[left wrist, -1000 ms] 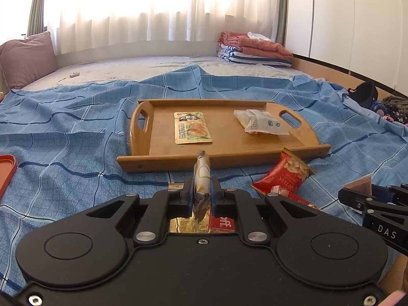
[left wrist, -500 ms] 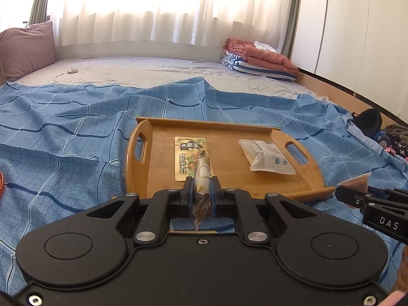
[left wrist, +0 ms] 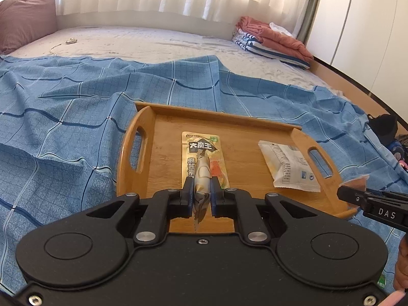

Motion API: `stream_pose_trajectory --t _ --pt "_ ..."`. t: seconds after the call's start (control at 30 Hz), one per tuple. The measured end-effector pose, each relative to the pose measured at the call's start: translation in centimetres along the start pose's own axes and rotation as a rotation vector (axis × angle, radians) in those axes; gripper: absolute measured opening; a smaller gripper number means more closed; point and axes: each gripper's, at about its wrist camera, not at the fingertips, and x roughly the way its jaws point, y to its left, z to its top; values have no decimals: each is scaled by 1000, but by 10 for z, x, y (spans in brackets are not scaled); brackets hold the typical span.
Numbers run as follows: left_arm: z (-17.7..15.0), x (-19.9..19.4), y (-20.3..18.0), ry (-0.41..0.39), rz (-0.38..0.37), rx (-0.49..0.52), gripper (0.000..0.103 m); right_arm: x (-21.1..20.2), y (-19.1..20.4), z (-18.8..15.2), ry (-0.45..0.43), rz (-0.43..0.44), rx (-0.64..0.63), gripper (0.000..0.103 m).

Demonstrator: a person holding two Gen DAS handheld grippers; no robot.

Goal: Organize snacks
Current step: 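Carry the sausage with the left tool while the right tool carries the jelly cup onto the tray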

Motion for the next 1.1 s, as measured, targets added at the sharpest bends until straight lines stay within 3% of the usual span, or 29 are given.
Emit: stream_pose_trajectory --t 0.37,1.1 --pt "-6 43 5 58 49 -9 12 41 6 -2 83 -16 -7 37" --pt "-13 55 8 38 56 -9 12 56 7 -9 101 -27 -2 38"
